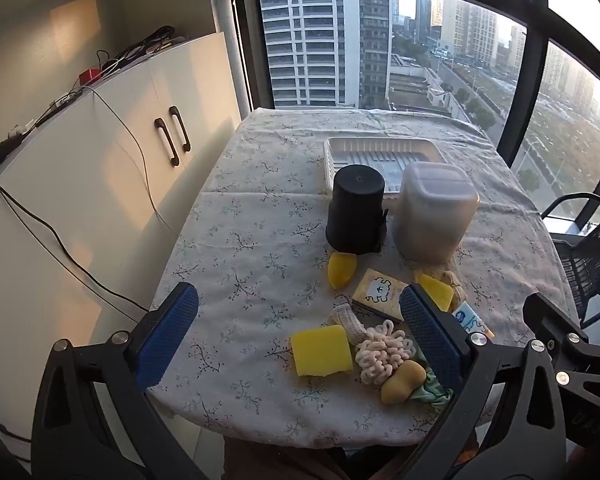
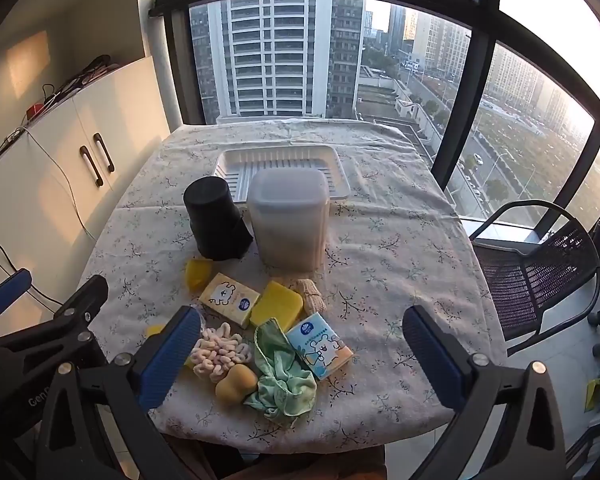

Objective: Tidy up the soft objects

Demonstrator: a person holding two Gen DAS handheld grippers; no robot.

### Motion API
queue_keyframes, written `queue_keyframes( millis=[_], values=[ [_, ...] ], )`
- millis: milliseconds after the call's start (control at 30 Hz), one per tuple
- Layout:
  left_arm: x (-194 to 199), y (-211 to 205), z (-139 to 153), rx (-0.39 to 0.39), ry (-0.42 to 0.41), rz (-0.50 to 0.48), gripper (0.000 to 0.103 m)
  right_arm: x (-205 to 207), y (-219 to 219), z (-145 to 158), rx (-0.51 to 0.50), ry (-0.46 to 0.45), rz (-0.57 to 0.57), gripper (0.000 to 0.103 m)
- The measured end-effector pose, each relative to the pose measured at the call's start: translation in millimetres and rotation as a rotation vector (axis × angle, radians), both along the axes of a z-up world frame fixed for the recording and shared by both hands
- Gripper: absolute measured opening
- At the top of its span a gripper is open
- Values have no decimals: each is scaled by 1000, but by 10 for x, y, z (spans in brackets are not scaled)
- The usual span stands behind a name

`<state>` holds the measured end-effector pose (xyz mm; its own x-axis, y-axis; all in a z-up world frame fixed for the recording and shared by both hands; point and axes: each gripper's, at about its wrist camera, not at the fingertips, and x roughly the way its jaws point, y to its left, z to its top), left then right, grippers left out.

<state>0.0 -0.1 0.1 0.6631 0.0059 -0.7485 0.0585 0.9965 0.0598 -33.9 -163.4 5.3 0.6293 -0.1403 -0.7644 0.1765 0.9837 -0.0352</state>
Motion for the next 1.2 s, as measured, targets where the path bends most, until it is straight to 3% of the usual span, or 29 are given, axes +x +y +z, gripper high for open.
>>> queue_keyframes(
  millis=[1200],
  values=[
    [-13,-12,-29,15,-13,0,103,-11,10,-47,-4,-6,1,103]
  ],
)
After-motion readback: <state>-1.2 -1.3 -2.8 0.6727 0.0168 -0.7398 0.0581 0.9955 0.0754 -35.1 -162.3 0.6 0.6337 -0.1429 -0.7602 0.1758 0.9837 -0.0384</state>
